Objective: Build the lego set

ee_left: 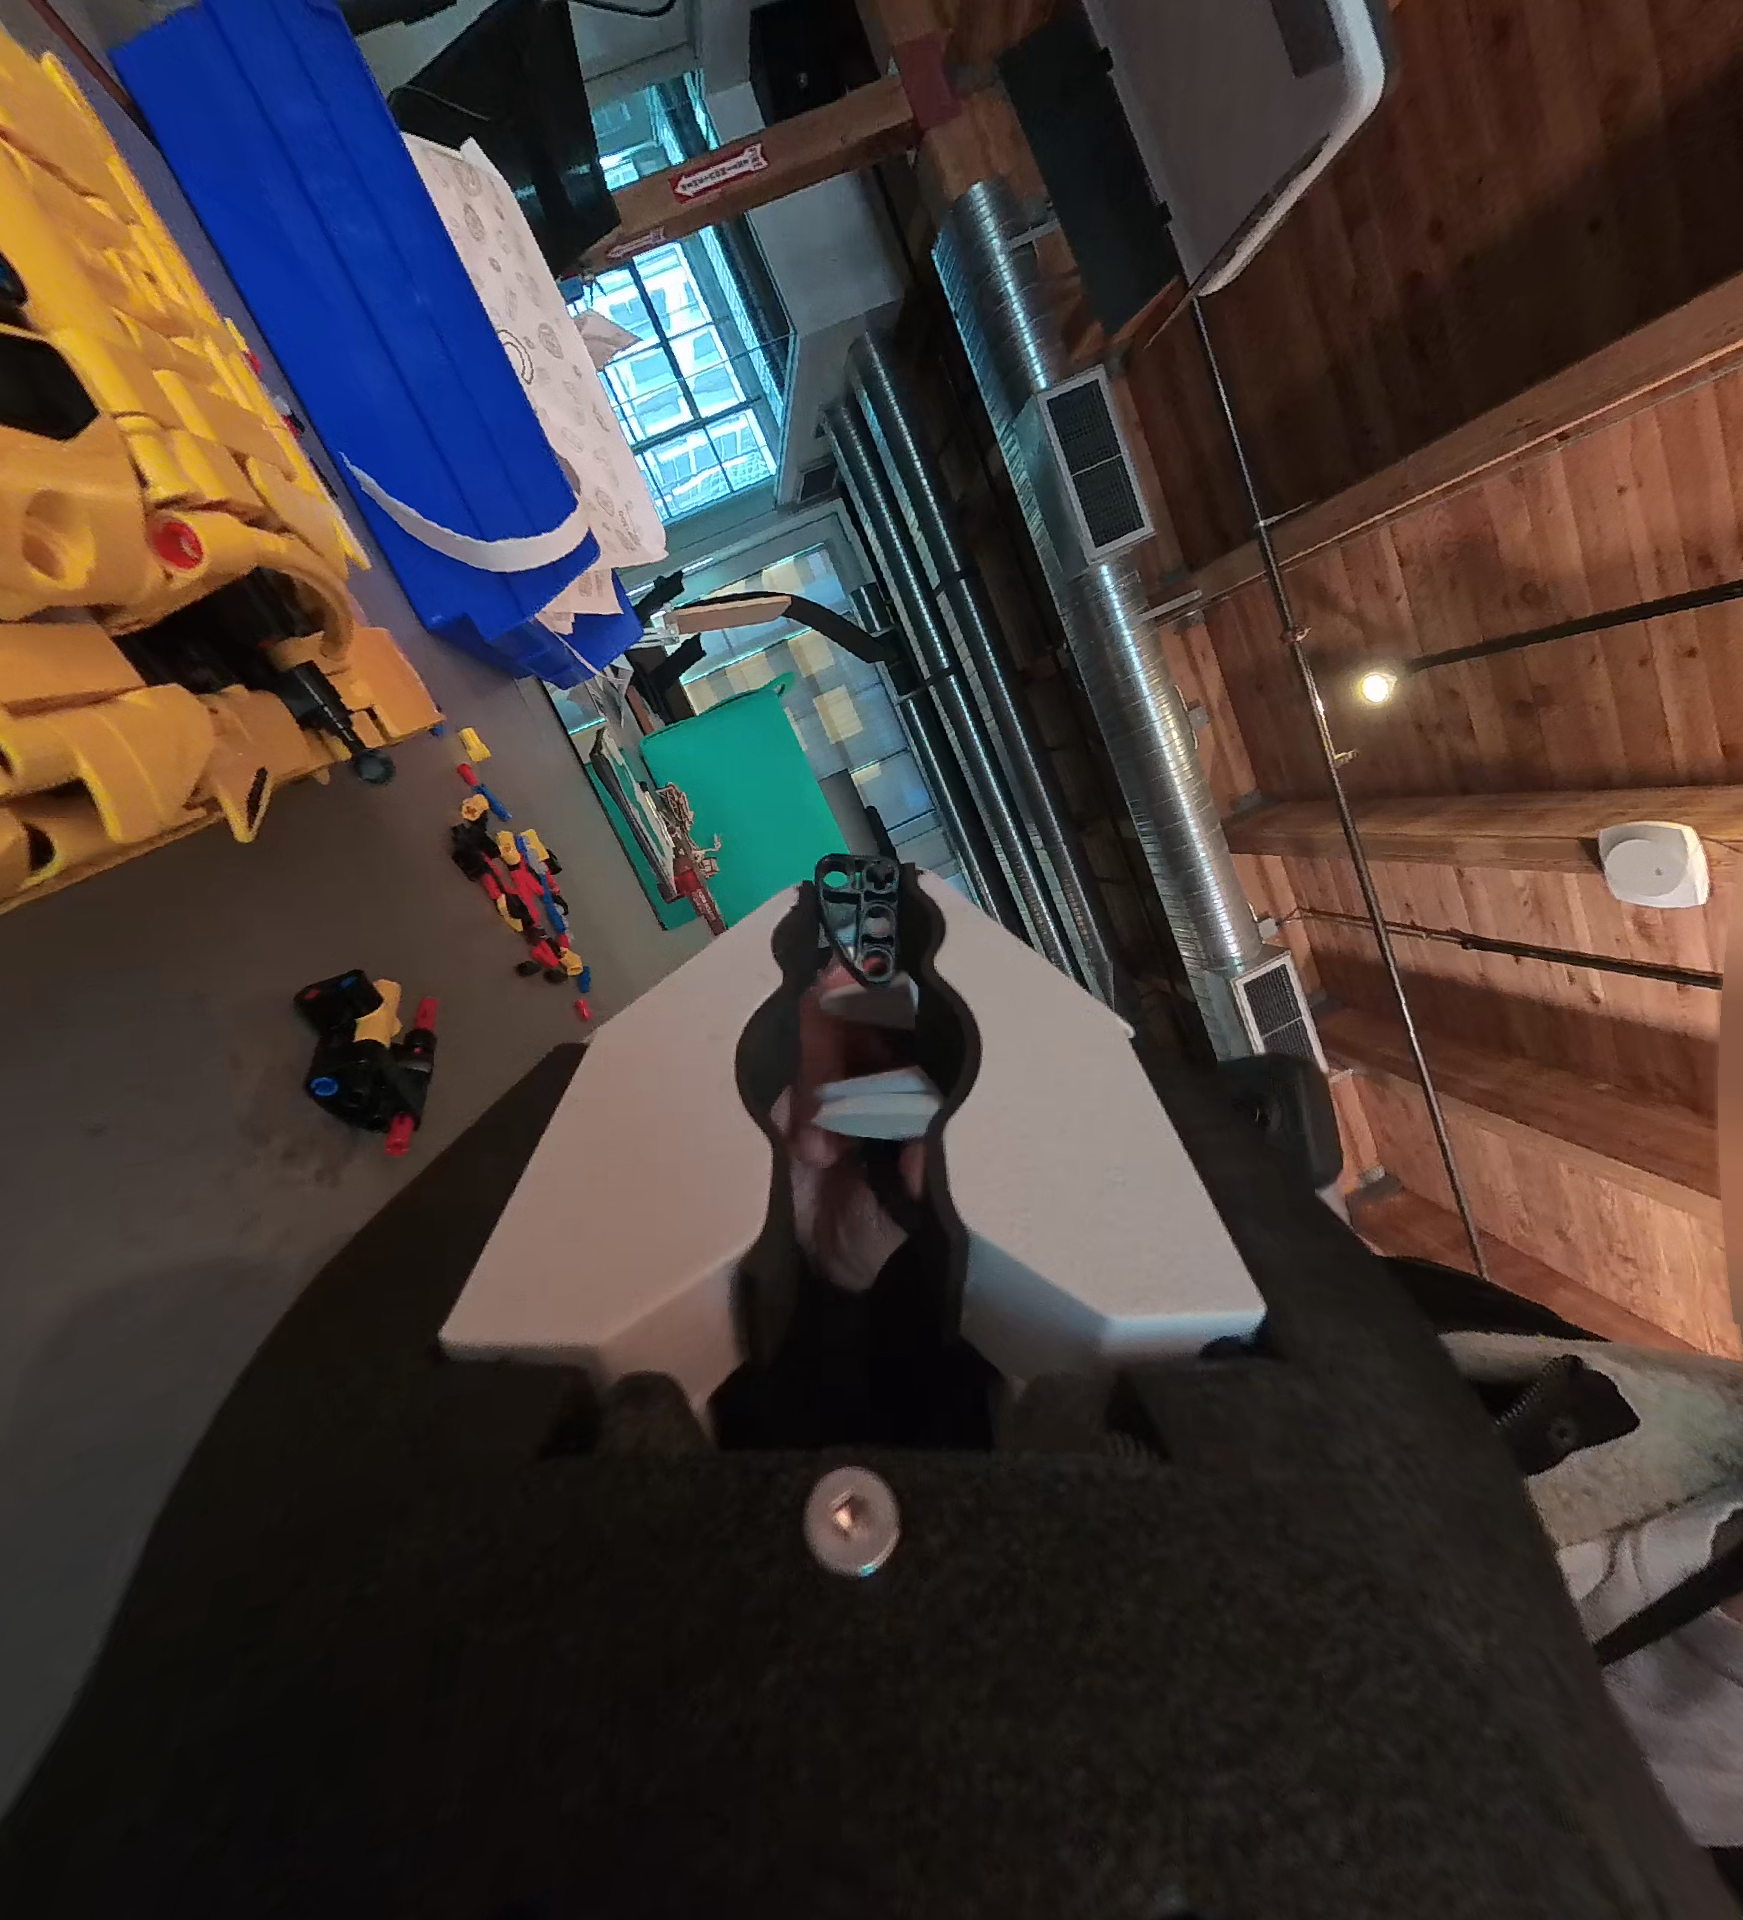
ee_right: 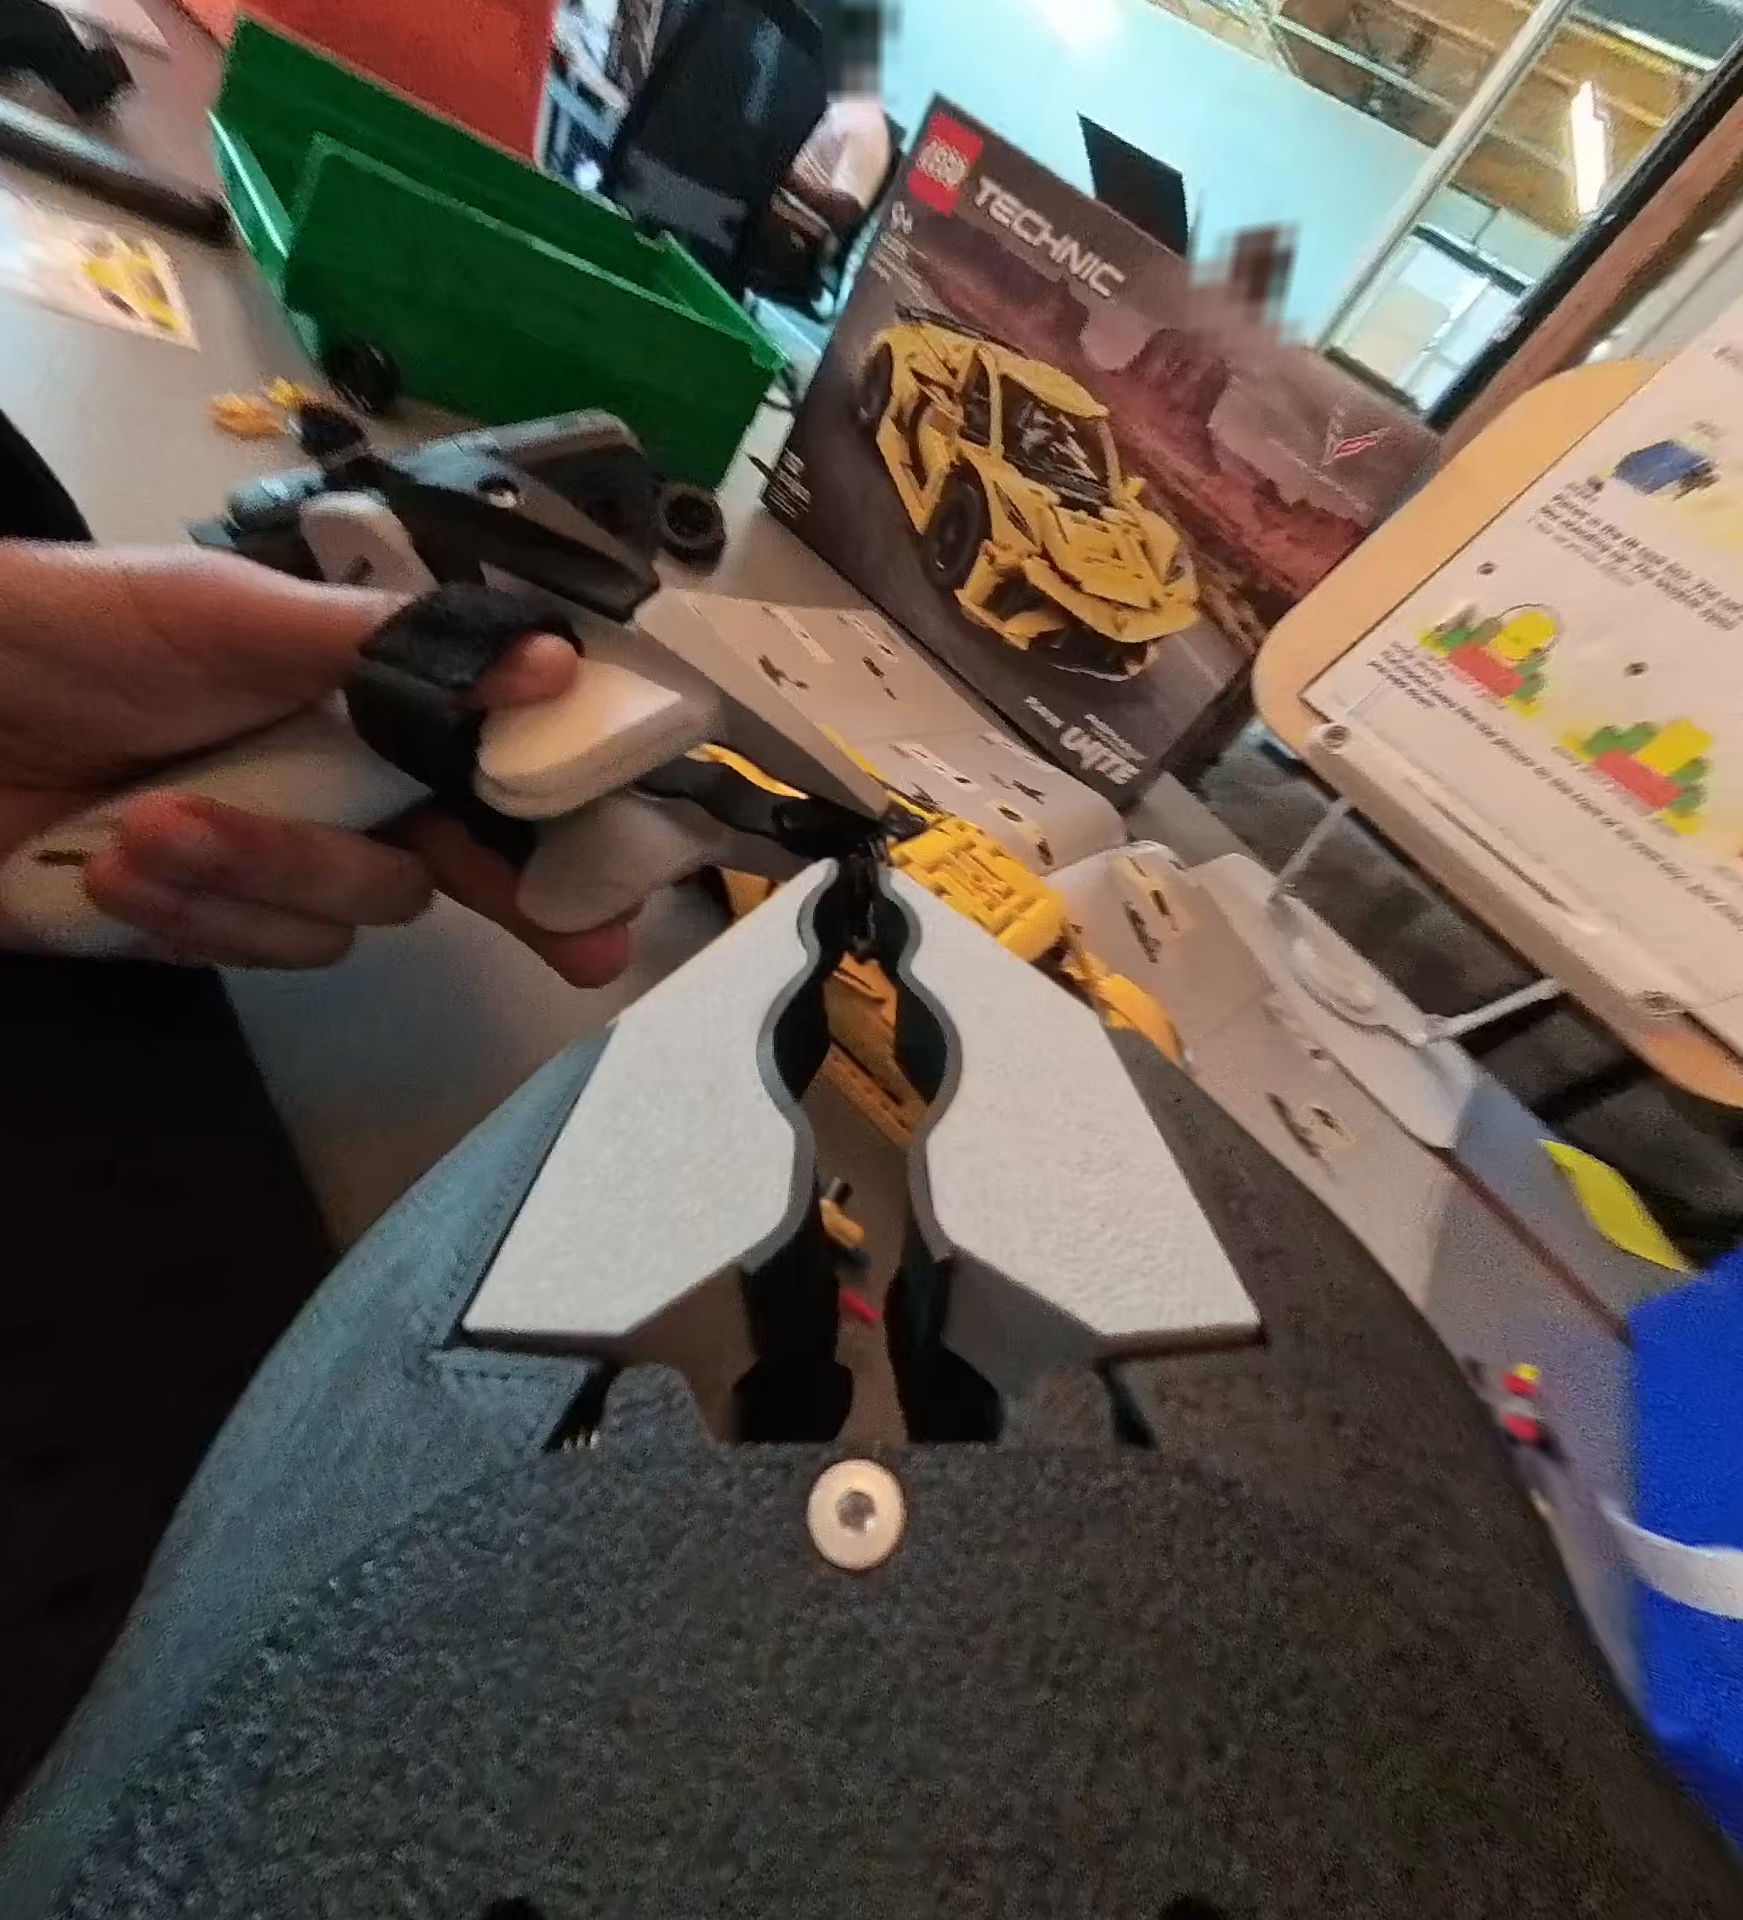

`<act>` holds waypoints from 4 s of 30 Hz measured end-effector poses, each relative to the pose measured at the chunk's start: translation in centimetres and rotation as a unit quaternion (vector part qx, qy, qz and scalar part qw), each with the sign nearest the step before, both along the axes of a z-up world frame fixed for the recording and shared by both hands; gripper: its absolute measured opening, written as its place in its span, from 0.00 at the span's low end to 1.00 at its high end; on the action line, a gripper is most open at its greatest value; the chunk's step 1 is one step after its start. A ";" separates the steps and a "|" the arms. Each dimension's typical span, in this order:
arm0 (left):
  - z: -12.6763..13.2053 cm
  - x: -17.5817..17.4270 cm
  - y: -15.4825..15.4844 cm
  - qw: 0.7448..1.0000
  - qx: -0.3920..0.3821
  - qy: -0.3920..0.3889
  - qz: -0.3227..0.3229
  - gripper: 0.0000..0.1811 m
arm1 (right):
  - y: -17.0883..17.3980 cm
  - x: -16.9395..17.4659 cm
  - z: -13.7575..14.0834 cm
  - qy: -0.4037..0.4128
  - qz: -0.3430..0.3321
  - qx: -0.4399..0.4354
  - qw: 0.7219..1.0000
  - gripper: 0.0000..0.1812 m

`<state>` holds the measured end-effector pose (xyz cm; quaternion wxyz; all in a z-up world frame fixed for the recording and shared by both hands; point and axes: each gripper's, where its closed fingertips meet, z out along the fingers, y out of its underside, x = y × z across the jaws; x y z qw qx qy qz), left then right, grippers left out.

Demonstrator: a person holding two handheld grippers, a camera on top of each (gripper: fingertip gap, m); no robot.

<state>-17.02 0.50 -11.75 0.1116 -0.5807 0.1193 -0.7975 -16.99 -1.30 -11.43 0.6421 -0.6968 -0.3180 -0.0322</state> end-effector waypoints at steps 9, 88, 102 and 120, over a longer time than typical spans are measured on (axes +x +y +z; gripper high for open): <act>1.4 0.4 -1.9 0.996 -0.044 -0.051 -0.058 0.08 | -1.0 1.0 5.1 0.414 0.153 -0.004 0.897 0.01; 2.8 -0.5 -1.7 0.993 0.107 -0.042 0.011 0.08 | -0.6 -0.6 3.0 0.448 0.194 -0.072 0.870 0.01; 2.1 0.3 -2.4 0.988 0.155 -0.004 0.011 0.08 | -0.3 -0.6 2.5 0.458 0.190 -0.089 0.864 0.01; 2.0 -0.1 -1.1 0.990 0.135 -0.005 0.044 0.08 | -0.2 -1.1 1.9 0.364 0.154 -0.049 0.917 0.02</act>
